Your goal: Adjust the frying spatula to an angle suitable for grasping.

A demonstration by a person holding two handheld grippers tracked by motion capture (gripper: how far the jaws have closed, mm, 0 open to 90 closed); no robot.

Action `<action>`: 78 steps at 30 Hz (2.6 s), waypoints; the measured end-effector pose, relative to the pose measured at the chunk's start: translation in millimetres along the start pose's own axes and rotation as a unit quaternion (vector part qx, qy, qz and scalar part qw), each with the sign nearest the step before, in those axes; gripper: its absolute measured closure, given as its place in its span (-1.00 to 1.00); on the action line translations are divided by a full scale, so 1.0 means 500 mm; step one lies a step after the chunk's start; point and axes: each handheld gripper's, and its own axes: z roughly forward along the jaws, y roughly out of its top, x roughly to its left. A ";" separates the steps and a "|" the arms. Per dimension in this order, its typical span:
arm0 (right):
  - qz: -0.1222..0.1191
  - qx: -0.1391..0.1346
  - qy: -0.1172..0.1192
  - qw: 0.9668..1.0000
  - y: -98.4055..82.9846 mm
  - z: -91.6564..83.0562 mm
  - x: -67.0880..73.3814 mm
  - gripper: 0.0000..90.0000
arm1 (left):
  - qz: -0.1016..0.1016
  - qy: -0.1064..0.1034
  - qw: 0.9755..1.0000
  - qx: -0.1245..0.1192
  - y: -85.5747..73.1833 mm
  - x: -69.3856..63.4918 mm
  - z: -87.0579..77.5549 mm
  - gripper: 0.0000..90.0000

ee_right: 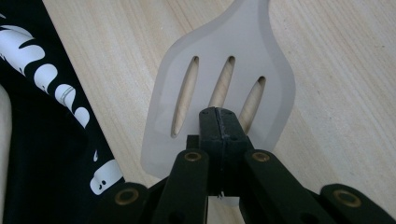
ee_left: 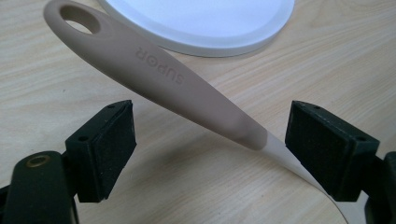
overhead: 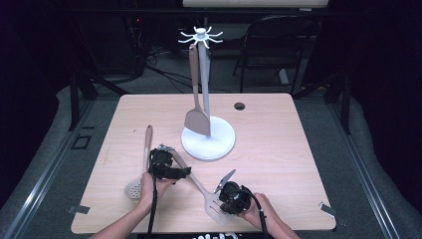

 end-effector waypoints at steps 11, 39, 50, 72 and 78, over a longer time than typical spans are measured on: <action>-0.001 0.002 -0.002 1.000 0.001 0.000 0.001 1.00 | -0.019 -0.001 1.000 -0.010 0.005 0.004 0.027 -0.43; 0.046 -0.075 0.011 0.996 0.013 -0.028 -0.012 0.51 | -0.023 -0.060 0.993 -0.099 0.010 -0.033 -0.003 0.26; 0.060 -0.149 -0.012 0.987 0.071 -0.022 -0.023 0.39 | 0.005 -0.087 0.987 -0.133 0.017 -0.056 -0.031 0.36; 0.097 -0.201 -0.026 0.975 0.063 -0.051 -0.025 0.72 | 0.036 -0.156 0.972 -0.172 0.020 -0.087 -0.058 0.23; 0.104 -0.212 -0.022 0.971 0.062 -0.057 -0.021 0.73 | 0.041 -0.162 0.970 -0.175 0.017 -0.095 -0.060 0.43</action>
